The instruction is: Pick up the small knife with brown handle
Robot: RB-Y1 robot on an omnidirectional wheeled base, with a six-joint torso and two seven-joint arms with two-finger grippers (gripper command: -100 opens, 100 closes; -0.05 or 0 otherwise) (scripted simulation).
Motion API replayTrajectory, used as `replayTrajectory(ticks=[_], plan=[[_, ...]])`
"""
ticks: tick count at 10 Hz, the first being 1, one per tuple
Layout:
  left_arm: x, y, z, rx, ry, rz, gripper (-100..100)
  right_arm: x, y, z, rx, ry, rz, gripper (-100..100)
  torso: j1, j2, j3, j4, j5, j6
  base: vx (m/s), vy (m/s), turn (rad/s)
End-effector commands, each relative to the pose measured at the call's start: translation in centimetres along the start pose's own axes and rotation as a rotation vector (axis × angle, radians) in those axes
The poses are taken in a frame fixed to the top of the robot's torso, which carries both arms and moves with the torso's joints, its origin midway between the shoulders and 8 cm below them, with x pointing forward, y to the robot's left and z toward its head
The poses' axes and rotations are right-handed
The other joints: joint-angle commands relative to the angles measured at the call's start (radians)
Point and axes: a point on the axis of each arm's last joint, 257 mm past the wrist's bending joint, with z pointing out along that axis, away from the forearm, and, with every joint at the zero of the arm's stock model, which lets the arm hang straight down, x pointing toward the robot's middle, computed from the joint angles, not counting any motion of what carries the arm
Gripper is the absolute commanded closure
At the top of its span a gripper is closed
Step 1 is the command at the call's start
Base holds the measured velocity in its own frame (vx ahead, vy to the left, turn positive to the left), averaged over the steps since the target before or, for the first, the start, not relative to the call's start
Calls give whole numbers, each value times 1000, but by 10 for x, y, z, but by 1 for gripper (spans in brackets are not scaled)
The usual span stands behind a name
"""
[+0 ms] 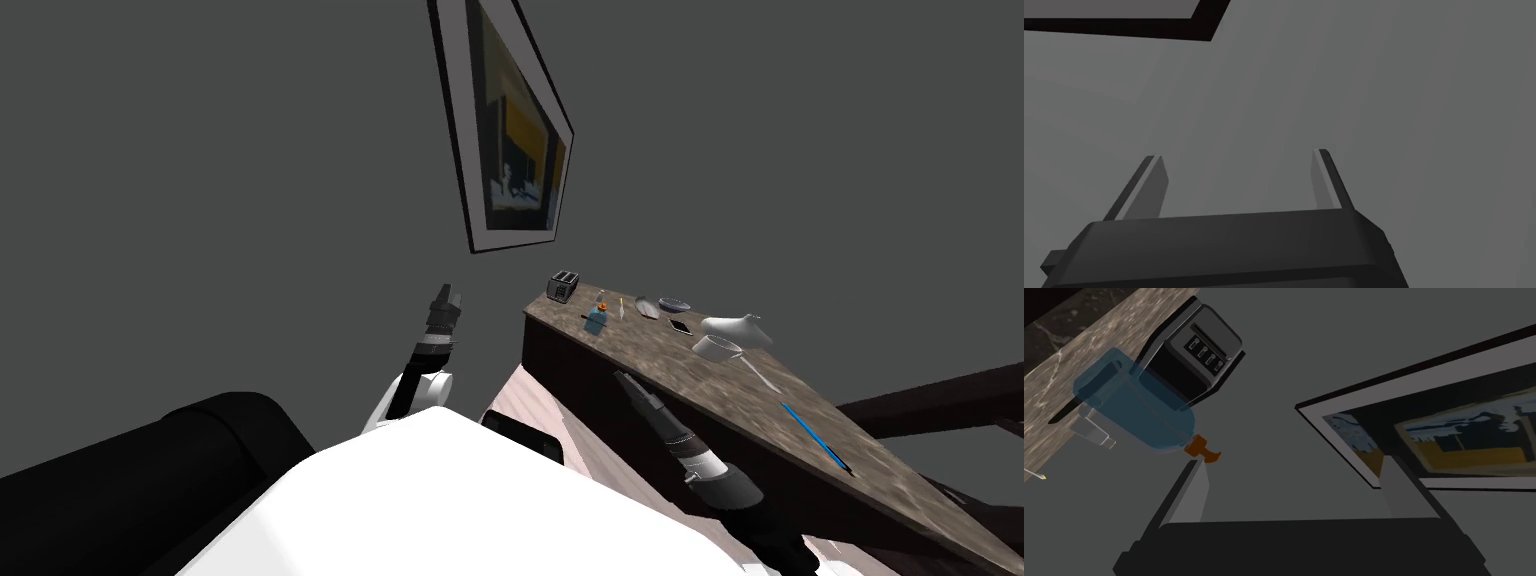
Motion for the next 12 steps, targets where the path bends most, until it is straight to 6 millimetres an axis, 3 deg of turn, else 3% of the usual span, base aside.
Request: replayTrajectory(ticks=[1,6,12], plan=[[0,0,0,0,0,0,0,4,-17,-11,27,40,-24,-100,0,0,0,0,0,0,-69,7,142],[2,0,0,1,3,-4,0,18,-68,-49,87,220,-144,-100,8,3,2,1,2,-3,-72,9,213],[2,0,0,2,4,-6,0,14,-127,-105,180,414,-264,-100,11,2,2,1,3,-5,-36,0,224]])
